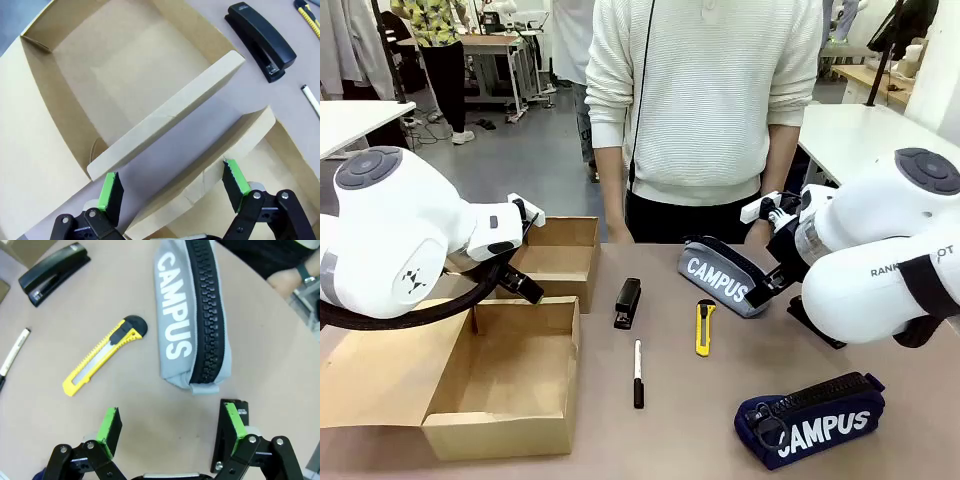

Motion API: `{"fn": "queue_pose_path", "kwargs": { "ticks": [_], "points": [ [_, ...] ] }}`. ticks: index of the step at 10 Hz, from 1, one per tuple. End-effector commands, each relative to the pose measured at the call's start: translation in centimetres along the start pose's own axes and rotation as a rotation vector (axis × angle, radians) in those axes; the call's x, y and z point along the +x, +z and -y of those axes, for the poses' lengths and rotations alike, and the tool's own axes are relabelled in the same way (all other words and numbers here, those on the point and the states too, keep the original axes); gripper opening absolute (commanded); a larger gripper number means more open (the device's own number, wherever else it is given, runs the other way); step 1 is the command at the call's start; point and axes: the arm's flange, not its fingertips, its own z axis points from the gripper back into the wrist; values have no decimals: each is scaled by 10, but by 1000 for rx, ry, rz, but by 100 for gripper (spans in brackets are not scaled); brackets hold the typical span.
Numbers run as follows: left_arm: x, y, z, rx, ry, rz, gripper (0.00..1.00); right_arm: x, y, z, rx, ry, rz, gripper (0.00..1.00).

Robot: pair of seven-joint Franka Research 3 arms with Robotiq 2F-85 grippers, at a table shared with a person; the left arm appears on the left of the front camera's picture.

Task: Place items inside the box.
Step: Pick up a Pencil pouch or Stapler and place it inside the Mailer Box closest to the robot.

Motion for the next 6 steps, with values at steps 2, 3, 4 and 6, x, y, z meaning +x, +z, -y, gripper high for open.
{"fn": "queue_pose_path", "kwargs": {
  "ticks": [2, 3, 4, 6],
  "points": [
    [0, 0, 0, 0, 0, 0, 100, 0, 0, 0, 0, 0, 0, 100],
    [0, 0, 0, 0, 0, 0, 100, 0, 0, 0, 0, 0, 0, 100],
    [0, 0, 0, 0, 0, 0, 100, 0, 0, 0, 0, 0, 0, 100],
    [0, 0, 0, 0, 0, 0, 100, 0, 0, 0, 0, 0, 0, 100]
  ]
}}
